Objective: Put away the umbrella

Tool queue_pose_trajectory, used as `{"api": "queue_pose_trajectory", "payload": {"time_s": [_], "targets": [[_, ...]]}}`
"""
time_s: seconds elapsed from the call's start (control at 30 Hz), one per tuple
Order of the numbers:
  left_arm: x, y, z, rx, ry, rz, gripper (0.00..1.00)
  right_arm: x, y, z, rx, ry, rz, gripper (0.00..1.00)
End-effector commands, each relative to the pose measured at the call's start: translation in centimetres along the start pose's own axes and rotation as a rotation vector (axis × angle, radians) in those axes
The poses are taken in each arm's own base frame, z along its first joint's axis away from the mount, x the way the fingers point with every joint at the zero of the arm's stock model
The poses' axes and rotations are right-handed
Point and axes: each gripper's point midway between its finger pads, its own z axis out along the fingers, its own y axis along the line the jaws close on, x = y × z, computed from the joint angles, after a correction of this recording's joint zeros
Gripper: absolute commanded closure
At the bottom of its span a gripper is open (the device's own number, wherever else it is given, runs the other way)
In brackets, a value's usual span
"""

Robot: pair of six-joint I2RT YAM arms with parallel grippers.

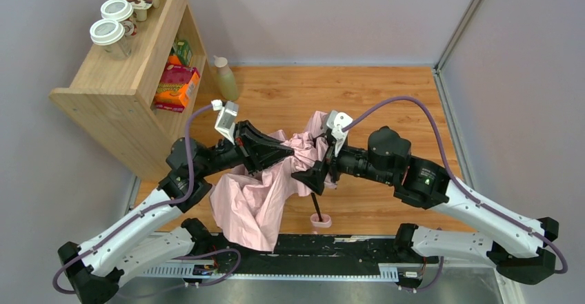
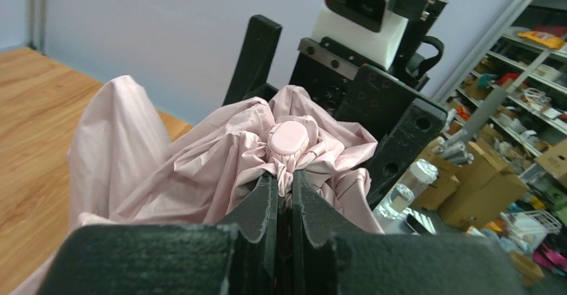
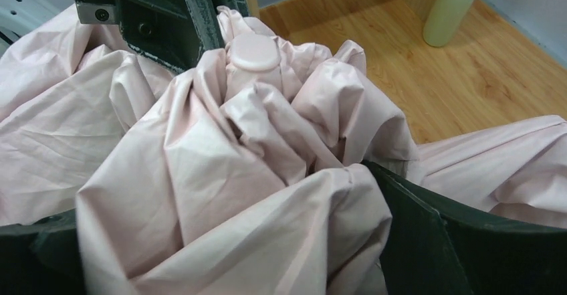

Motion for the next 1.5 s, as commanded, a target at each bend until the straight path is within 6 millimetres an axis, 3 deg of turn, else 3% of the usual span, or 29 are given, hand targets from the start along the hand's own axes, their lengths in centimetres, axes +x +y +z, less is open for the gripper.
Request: {"api": "queue_pose_trajectory", "payload": {"time_s": [0.0,0.2,0.4,0.5,0.63,0.73,0.83,0.9,0.97,1.03,1.1,1.13,1.17,1.2,1.23,1.27,1.3,1.33,1.4,1.47], "targets": [[-3.0,-7.3,-0.7,0.346,-0.073,0.066,1.00,-0.1,-0.2,1.4,-0.040,-0.018,0.036,0.00],[-3.0,-9.3,-1.1,0.477,-0.057,0.066,1.00,-1.2,1.2,1.9,-0.188,-0.070,0.049,0.00],[-2.8,-9.7,-1.2,0.507,-0.050,0.083,1.00,-2.1,5.0,1.6,-0.453,-0.126,0.054,0.00],[-2.8,-9.7,-1.2,0.516,-0.047,0.082,1.00,-2.7,6.0,1.7,-0.524,-0.144,0.083,0.06],[-2.8,-9.5,-0.9,0.511,-0.052,0.080,1.00,-2.8,6.8,2.7,-0.587,-0.118,0.144,0.29],[-2.9,-9.4,-0.8,0.510,-0.053,0.078,1.00,-2.9,8.0,2.4,-0.673,-0.110,0.170,0.58],[-3.0,-9.5,-0.8,0.506,-0.050,0.079,1.00,-2.6,8.7,1.4,-0.721,-0.100,0.181,0.95],[-3.5,-9.5,-0.7,0.480,-0.060,0.098,1.00,-1.6,8.7,0.8,-0.712,-0.085,0.182,1.00],[-3.8,-9.0,-0.5,0.429,-0.052,0.110,1.00,-0.7,8.1,0.4,-0.674,-0.079,0.188,1.00],[-4.1,-8.2,-0.2,0.361,-0.048,0.108,0.78,-0.3,7.3,0.0,-0.624,-0.096,0.206,1.00],[-5.0,-6.8,0.1,0.244,-0.069,0.112,0.39,-0.3,6.2,-0.5,-0.572,-0.120,0.231,1.00],[-4.8,-4.3,0.3,0.097,-0.060,0.072,0.37,-0.1,5.5,-0.7,-0.533,-0.129,0.244,1.00],[-6.3,-4.2,-0.2,0.036,-0.080,0.107,0.37,0.1,4.8,-0.9,-0.487,-0.135,0.255,1.00],[-6.4,-1.8,-0.9,-0.121,-0.082,0.088,0.36,0.4,3.9,-1.1,-0.437,-0.135,0.264,1.00],[-7.7,-1.4,-1.6,-0.198,-0.098,0.121,0.36,0.3,3.2,-1.4,-0.390,-0.151,0.263,1.00],[-7.2,1.4,-2.9,-0.372,-0.078,0.097,0.36,1.2,2.0,-1.5,-0.312,-0.124,0.285,1.00],[-8.8,1.2,-3.8,-0.427,-0.108,0.116,0.36,1.4,1.0,-1.8,-0.252,-0.123,0.286,1.00],[-8.7,3.3,-5.6,-0.581,-0.098,0.108,0.36,1.4,-0.1,-2.2,-0.175,-0.136,0.281,1.00],[-9.2,4.0,-7.6,-0.695,-0.112,0.107,0.35,1.0,-3.0,-3.3,0.016,-0.160,0.275,1.00],[-8.9,4.0,-8.0,-0.693,-0.113,0.115,0.36,0.7,-6.1,-4.9,0.215,-0.184,0.280,1.00]]}}
